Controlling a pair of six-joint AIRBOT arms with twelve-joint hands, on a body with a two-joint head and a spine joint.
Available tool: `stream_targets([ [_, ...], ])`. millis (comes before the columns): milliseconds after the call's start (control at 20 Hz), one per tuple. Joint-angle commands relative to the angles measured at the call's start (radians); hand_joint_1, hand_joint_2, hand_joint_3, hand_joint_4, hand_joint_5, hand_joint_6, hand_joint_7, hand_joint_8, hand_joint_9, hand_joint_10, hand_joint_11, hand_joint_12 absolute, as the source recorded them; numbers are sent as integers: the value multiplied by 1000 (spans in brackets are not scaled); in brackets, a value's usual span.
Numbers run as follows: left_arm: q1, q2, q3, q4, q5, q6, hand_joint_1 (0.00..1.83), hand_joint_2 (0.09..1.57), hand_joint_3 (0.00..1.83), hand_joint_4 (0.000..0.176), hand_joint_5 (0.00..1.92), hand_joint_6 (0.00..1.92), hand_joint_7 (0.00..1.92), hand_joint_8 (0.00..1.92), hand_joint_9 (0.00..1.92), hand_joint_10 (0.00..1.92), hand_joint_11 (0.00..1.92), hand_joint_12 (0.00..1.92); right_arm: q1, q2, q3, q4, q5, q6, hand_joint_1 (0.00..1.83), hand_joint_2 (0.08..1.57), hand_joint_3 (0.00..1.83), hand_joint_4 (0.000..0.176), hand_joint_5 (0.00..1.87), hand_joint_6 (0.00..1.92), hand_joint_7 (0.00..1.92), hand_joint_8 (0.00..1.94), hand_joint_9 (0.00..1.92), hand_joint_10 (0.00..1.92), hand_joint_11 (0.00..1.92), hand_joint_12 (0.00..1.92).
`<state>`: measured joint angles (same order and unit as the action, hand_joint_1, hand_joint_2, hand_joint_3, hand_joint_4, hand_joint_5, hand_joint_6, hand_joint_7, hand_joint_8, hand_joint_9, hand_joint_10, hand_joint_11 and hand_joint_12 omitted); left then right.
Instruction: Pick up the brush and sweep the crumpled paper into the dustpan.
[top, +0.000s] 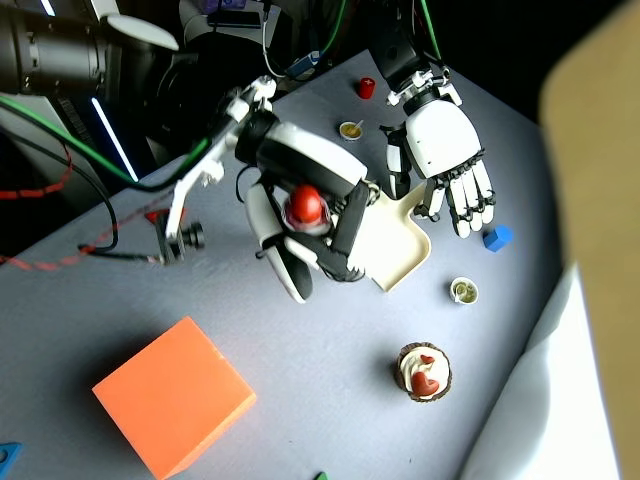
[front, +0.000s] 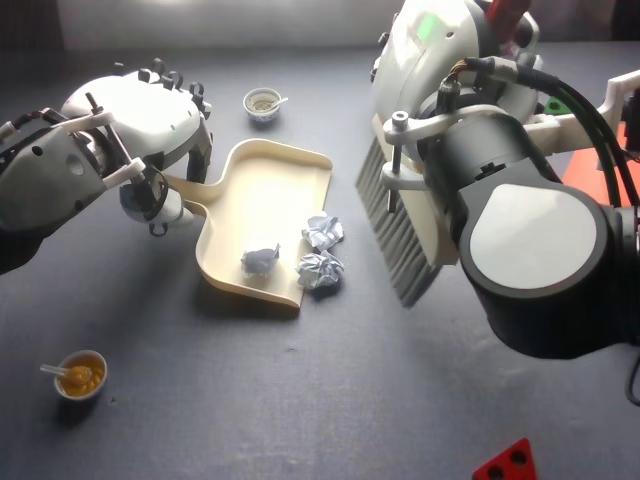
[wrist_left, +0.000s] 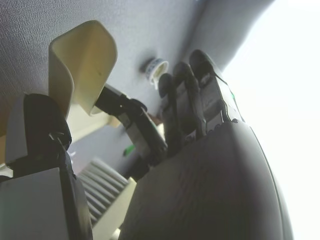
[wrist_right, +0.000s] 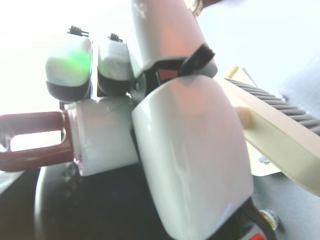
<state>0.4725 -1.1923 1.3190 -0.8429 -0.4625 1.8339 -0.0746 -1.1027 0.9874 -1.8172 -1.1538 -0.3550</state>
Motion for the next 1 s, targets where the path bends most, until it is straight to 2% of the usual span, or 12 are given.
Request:
stream_targets([
  [0, -5, 7, 0, 28, -94, 1, 1109, 1084, 1, 0, 1053, 860, 301, 0, 218, 0, 39, 336, 24, 13, -13, -96, -96, -51, 1610, 1089, 0, 0, 1173, 1921, 1243, 1941, 1340, 1921, 1430, 1921],
  [200, -5, 6, 0, 27, -95, 0, 1117, 1075, 0, 0, 1075, 823, 307, 2, 218, 2, 78, 350, 0, -1, -27, -97, -122, -71, 1600, 1095, 0, 0, 1181, 1921, 1255, 1941, 1378, 1921, 1522, 1921],
  [250, -5, 6, -1, 27, -96, -1, 1100, 1076, 0, 21, 1070, 832, 311, 2, 222, 2, 73, 349, -5, -16, -16, -87, -127, -77, 1597, 1092, 0, 0, 1181, 1921, 1255, 1941, 1379, 1921, 1521, 1921],
  [300, -5, 6, -1, 27, -96, -1, 1104, 1078, 1, 7, 1066, 839, 305, 1, 219, 1, 65, 346, -5, -32, -2, -75, -129, -83, 1604, 1092, 0, 0, 1178, 1921, 1260, 1941, 1371, 1921, 1488, 1921],
  [350, -5, 6, -1, 27, -97, -1, 1123, 1076, 0, 0, 1072, 828, 298, 3, 222, 1, 60, 347, -5, -45, 11, -66, -131, -91, 1603, 1098, 1, 0, 1182, 1921, 1261, 1941, 1367, 1921, 1478, 1921],
  [550, -4, 2, -1, 27, -103, -2, 1109, 1084, 1, 0, 1051, 863, 303, 0, 218, 0, 50, 368, -11, -100, 80, -64, -132, -95, 1615, 1093, 0, 0, 1183, 1921, 1257, 1941, 1397, 1921, 1511, 1921],
  [650, -4, 1, 0, 29, -103, -2, 1102, 1079, 0, 12, 1064, 844, 315, 3, 241, 4, 77, 394, -11, -124, 114, -64, -131, -95, 1626, 1091, 0, 0, 1189, 1921, 1250, 1941, 1384, 1921, 1471, 1921],
  [750, -4, 1, 0, 29, -101, -2, 1101, 1086, 0, 2, 1048, 869, 312, 1, 253, 6, 66, 437, -10, -148, 143, -64, -131, -95, 1620, 1084, 0, 0, 1189, 1921, 1232, 1941, 1354, 1921, 1423, 1921],
  [950, -3, 2, 0, 30, -99, -3, 1115, 1078, 1, 0, 1064, 841, 303, 0, 235, 0, 50, 452, -11, -209, 209, -66, -129, -90, 1601, 1086, 0, 0, 1204, 1921, 1246, 1941, 1351, 1921, 1401, 1921],
])
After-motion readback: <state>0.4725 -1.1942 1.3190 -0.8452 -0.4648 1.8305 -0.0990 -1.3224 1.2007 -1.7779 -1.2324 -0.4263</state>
